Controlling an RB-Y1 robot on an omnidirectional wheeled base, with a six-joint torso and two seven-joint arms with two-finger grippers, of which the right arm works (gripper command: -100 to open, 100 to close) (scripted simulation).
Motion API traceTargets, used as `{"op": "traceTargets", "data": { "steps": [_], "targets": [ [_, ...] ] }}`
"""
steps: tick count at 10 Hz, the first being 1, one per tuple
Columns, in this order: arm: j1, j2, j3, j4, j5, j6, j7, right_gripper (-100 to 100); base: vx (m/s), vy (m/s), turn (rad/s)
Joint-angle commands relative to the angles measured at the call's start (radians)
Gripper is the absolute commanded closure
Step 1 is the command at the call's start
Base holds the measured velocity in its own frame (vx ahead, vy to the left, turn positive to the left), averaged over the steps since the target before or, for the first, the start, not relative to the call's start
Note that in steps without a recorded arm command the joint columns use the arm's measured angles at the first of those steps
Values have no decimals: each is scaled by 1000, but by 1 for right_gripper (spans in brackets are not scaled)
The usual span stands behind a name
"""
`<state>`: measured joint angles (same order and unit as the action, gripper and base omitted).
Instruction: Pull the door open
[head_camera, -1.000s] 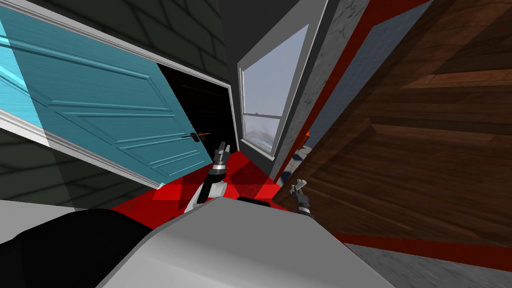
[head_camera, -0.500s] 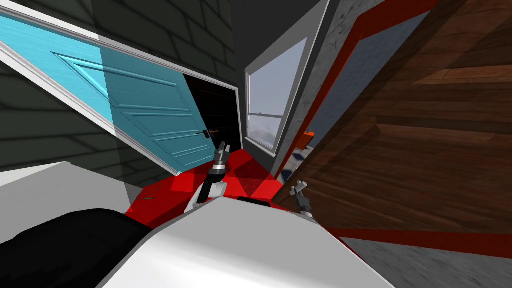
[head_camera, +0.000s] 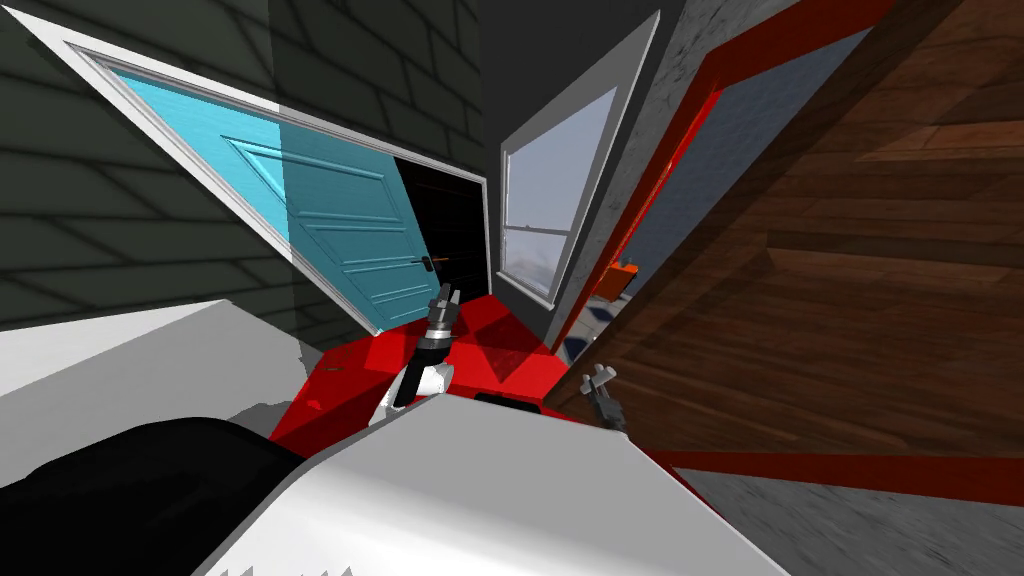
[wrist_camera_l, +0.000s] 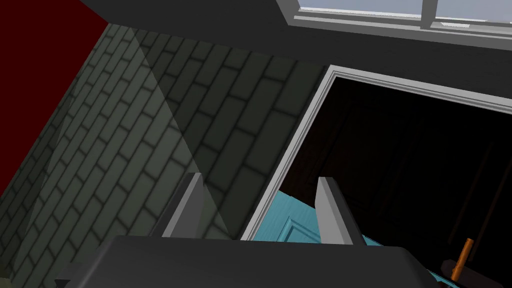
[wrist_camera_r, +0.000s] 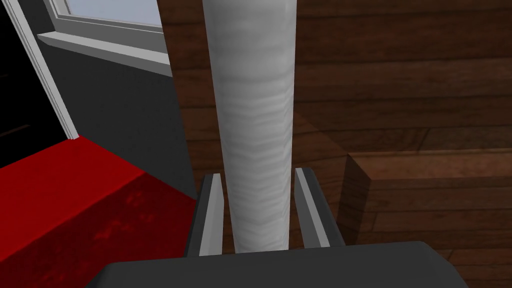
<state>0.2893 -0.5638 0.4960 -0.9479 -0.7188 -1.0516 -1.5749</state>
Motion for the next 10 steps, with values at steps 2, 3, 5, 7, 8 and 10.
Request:
{"op": "traceTargets", "data": {
  "steps": [2,3,5,7,8,10],
  "targets": [
    [17,-21,31,16,15,-39,-31,100,-246,-38,145],
    [20,-26,38,20,19,-51,-40,100,-253,-52,113],
    [19,-29,41,23,21,-55,-42,100,-161,-31,84],
    [21,-39,59,42,29,-78,-62,100,-178,-28,139],
    [20,-43,65,48,32,-87,-69,100,-240,-59,125],
    [19,-51,78,62,37,-107,-84,100,-200,-55,130]
  ]
}}
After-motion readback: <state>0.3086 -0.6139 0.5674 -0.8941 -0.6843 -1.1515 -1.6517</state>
